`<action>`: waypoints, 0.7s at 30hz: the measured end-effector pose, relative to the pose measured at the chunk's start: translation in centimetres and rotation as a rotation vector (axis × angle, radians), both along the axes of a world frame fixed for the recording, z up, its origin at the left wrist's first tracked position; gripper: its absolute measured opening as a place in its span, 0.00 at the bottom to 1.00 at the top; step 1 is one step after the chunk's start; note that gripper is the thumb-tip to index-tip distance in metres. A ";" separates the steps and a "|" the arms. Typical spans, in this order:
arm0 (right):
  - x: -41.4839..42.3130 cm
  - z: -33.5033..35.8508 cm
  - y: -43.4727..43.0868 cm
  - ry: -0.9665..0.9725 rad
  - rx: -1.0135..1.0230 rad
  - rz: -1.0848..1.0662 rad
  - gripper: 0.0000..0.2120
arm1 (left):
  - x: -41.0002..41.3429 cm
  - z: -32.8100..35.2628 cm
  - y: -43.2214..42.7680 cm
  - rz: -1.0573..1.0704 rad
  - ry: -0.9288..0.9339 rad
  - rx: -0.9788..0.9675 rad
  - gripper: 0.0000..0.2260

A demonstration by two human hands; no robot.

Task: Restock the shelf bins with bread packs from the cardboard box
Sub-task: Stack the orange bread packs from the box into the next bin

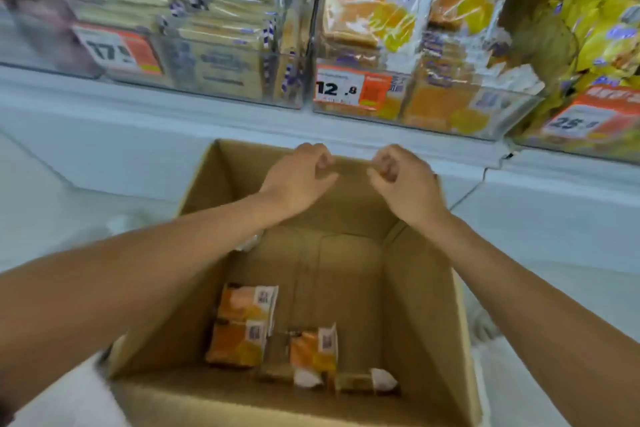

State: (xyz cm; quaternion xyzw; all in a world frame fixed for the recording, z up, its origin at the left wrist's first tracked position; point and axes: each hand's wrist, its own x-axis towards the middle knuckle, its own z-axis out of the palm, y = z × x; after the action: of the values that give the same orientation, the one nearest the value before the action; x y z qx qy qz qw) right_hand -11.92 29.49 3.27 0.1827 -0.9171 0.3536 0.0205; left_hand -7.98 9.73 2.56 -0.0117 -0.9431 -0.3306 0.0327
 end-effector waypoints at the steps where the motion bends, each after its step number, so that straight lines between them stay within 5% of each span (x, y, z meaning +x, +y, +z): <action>1: 1.3 -2.2 -0.3 -0.098 0.064 0.015 0.05 | 1.1 -2.0 -0.8 0.018 -0.083 -0.009 0.09; 9: 7.8 -21.1 -0.3 -0.980 0.371 0.110 0.18 | 6.6 -15.9 -5.9 0.251 -0.505 0.137 0.09; 14: 9.5 -27.4 -2.2 -1.169 0.488 0.274 0.28 | 7.8 -20.1 -6.5 0.320 -0.644 0.234 0.10; 18: 10.9 -30.3 -2.6 -1.025 0.782 0.424 0.20 | 8.0 -20.8 -5.6 0.338 -0.763 0.312 0.09; 21: 9.5 -28.6 -2.1 -1.030 0.621 0.415 0.18 | 7.8 -20.8 -4.9 0.350 -0.811 0.316 0.15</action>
State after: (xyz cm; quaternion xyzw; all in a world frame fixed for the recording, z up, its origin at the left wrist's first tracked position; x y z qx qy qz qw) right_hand -2.38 27.39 -25.33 0.1604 -0.8148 0.1102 -0.5461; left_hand -0.15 4.85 -18.22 0.2826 -0.8057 -0.4377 -0.2819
